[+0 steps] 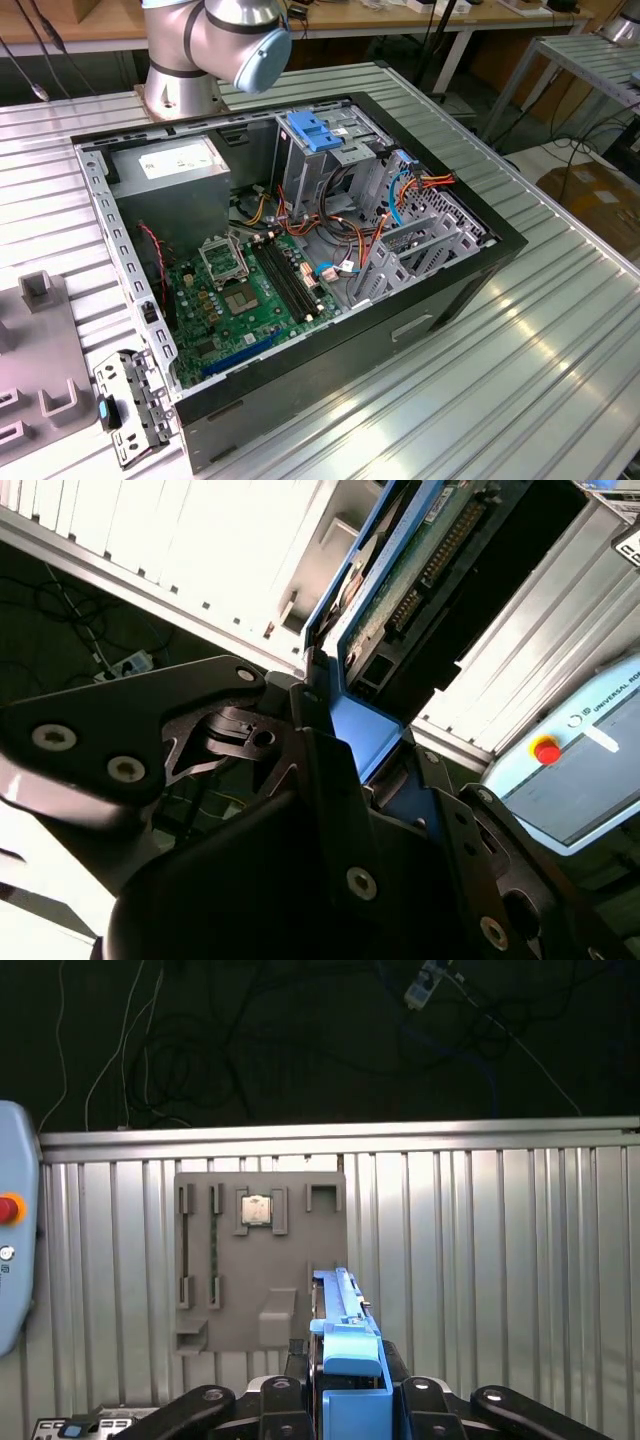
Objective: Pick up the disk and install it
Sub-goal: 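Pick up the disk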
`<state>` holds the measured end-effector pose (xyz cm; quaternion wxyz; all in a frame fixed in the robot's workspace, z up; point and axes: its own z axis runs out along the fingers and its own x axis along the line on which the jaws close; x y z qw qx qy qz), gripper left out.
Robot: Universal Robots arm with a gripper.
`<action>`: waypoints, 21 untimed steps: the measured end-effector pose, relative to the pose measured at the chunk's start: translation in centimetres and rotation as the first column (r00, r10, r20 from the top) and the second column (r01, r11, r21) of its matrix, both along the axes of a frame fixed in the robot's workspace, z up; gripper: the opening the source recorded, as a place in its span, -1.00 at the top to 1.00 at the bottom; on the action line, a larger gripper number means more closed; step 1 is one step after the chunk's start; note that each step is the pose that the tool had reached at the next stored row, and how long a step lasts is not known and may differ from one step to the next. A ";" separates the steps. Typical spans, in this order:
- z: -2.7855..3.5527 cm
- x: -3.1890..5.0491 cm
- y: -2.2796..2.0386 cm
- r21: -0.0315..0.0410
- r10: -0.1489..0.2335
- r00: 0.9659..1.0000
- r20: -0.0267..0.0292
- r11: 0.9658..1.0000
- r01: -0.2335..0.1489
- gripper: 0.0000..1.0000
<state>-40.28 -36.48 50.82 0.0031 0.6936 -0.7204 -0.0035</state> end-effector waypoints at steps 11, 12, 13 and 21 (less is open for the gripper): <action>0.00 2.42 0.00 0.000 0.000 1.000 0.000 1.000 0.000 0.26; 0.00 2.59 0.00 0.000 0.000 1.000 0.000 1.000 0.000 0.26; 0.00 2.77 0.00 0.000 0.000 1.000 0.000 1.000 0.000 0.26; 0.00 4.31 0.00 0.000 0.000 1.000 0.000 1.000 0.000 0.26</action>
